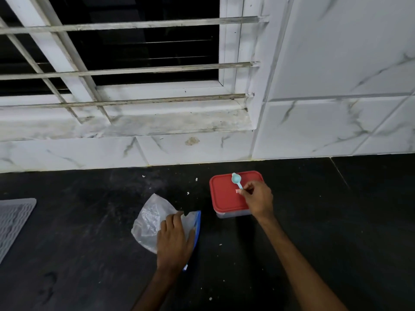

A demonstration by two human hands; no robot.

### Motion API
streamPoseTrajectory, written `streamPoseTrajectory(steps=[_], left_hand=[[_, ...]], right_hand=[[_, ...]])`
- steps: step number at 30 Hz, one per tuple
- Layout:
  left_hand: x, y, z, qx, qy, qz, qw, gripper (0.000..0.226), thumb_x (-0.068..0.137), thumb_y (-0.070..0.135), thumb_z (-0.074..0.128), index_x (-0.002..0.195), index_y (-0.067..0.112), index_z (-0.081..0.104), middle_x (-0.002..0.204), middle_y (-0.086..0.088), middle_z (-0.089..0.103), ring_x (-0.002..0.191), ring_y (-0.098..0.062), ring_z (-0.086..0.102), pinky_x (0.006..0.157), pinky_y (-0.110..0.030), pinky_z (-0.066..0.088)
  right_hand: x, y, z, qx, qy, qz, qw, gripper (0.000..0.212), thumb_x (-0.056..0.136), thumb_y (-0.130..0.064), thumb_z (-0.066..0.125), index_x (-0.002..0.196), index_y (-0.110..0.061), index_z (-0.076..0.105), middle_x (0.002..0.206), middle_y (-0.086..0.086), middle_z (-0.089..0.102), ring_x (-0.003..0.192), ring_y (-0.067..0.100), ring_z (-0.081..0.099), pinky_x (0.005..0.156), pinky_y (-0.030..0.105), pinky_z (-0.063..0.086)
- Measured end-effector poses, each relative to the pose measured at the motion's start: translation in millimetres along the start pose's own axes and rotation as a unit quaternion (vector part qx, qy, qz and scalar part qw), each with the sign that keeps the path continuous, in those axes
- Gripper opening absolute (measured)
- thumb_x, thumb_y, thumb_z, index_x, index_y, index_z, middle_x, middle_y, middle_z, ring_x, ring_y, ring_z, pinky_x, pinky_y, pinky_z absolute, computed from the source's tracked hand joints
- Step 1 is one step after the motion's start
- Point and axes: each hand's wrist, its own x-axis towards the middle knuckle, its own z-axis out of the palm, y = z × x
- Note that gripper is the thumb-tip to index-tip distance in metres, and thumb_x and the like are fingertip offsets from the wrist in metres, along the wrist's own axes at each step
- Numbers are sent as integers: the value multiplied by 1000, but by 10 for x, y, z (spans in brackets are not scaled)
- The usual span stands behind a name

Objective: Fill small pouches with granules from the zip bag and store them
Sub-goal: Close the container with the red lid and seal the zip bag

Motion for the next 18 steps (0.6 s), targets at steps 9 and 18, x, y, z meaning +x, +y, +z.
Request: streamPoseTrajectory(steps=[9,18], left_hand=[[-630,-279,242,36,-50,58,996,89,53,54,88,125,14,53,123,-12,59,102,-25,65,81,-38,56],[-842,-708,238,28,-113,32,993,110,17,48,95,115,23,50,109,-7,67,83,-23,71,59,-31,58]], right_hand=[[-760,-412,183,10,-130,-186,974,12,91,-23,63,102,-22,65,101,-9,58,93,2,55,84,22,48],[-1103,-345,834,-75,-303,-149,938,33,89,-14,61,119,-26,61,118,-6,62,106,5,59,96,26,49]])
